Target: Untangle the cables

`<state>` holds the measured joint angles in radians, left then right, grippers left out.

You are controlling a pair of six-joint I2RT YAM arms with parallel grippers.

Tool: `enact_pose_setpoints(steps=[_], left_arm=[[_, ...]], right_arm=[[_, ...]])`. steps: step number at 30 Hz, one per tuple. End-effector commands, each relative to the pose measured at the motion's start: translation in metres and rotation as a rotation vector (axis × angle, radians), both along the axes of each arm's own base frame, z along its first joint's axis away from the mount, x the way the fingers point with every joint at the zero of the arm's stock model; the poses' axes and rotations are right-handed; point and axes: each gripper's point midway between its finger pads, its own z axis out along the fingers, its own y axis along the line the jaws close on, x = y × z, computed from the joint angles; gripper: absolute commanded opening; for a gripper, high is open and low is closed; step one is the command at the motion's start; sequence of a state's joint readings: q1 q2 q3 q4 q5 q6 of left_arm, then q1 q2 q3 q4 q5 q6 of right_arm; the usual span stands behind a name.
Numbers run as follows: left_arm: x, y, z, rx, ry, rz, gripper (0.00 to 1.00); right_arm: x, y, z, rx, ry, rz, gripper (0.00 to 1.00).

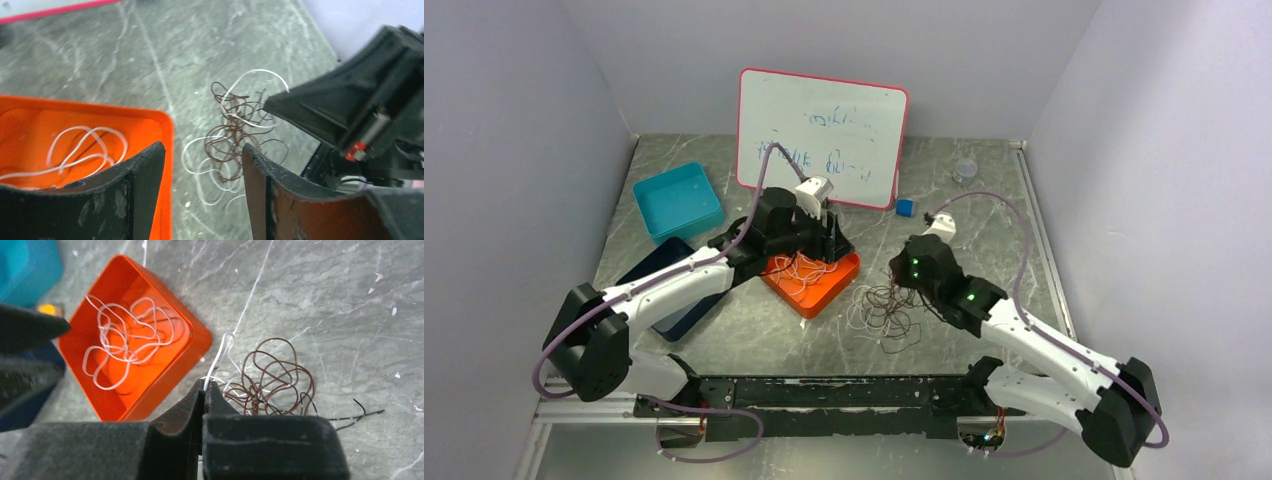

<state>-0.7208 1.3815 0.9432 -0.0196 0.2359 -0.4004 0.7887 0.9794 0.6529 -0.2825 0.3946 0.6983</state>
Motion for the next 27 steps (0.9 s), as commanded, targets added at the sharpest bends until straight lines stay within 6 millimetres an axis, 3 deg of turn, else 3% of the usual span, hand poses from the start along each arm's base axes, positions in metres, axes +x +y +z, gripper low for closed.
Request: enact_pose_setpoints(steps=[1,16,27], left_arm=[[-0.009,-0.031,0.041,-0.176,-0.123,-0.106,0.65],[-0.003,-0.081,0.037,-0.256,-0.110,-0.197,0.71],[-0.006,-0.106,0.040,-0.347,-0.100,-0.253,0.75]], right_arm=[[0.007,-0.010,0.031,0.140,-0.003,-0.019,0.00],[0.004,-0.010,0.134,0.212,-0.244,0.125,0.00],[0.003,-0.008,0.156,0.246,-0.270,0.132,0.00]])
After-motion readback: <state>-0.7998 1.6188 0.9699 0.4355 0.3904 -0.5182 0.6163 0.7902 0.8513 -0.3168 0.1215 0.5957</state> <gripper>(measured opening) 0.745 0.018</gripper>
